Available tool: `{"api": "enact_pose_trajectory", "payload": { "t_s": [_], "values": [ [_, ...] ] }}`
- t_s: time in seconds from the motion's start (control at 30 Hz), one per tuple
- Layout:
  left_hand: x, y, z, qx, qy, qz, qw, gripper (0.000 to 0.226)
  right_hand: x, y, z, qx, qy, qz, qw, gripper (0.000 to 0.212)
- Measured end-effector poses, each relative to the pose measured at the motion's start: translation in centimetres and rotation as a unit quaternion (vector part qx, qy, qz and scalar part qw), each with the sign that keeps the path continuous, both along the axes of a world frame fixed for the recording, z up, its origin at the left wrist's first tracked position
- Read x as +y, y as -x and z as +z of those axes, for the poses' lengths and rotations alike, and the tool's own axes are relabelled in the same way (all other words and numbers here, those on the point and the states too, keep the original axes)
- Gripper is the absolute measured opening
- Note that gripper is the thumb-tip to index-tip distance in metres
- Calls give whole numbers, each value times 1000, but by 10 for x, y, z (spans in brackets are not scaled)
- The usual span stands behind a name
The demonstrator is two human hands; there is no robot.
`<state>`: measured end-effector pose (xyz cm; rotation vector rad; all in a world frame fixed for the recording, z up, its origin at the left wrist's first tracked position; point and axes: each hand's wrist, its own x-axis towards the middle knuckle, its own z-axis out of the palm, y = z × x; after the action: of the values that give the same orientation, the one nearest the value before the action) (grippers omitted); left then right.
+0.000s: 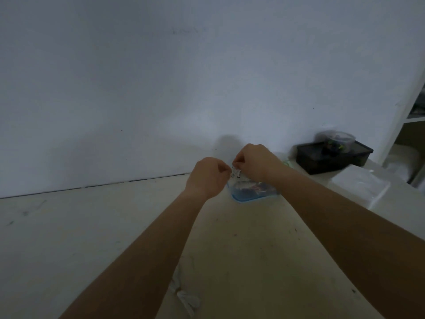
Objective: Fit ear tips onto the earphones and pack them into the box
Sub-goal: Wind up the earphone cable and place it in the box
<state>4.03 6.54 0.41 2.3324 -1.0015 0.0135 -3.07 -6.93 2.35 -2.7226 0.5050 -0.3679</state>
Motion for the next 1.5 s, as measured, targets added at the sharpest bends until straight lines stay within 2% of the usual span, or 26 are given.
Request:
{"api": "enact_pose_trajectory", "payload": {
  "t_s": [0.1, 0.23, 0.4, 0.47, 0.57, 0.7, 0.77, 0.87, 0.97, 1.03, 1.23, 1.33, 1.4, 1.5],
  "values": [
    [17, 3, 3, -22, 70, 17, 997, 20, 8, 3, 4, 55, 47, -5, 997, 27],
    [42, 9, 9, -7, 81, 25, 996, 16, 21, 15, 13, 17, 5, -19, 1000, 45],
    [89, 22, 12, 21, 53, 21, 998, 16, 63, 41, 20, -62, -56, 24, 996, 28],
    [114, 30, 10, 36, 27, 19, 999, 15, 88, 54, 16, -46, -80, 71, 993, 21],
    [148, 44, -1, 49, -18, 27, 998, 15, 122, 69, 3, 32, -113, 144, 983, 17],
    [190, 61, -18, 43, -48, 33, 997, 39, 160, 82, -23, 130, -114, 180, 968, 15],
    [208, 66, -24, 34, -25, 46, 998, 46, 174, 86, -35, 133, -93, 170, 972, 19],
    [240, 67, -32, 44, 23, 91, 995, 45, 192, 86, -50, 116, -52, 135, 983, 32],
    [272, 58, -41, 49, 22, 133, 990, 46, 203, 77, -61, 100, -32, 104, 989, 50],
    [290, 53, -47, 50, 10, 146, 988, 45, 210, 70, -66, 93, -34, 96, 990, 53],
    [308, 57, -54, 82, -26, 83, 993, 30, 227, 56, -72, 70, -28, 93, 993, 31],
    [309, 59, -56, 65, -38, 53, 996, 21, 229, 53, -70, 47, -58, 92, 993, 22],
    [311, 57, -58, 51, -33, 48, 997, 21, 229, 51, -69, 42, -68, 98, 992, 17],
    [316, 52, -58, 82, -9, 55, 995, 28, 226, 49, -68, 40, -73, 107, 991, 10]
  ]
}}
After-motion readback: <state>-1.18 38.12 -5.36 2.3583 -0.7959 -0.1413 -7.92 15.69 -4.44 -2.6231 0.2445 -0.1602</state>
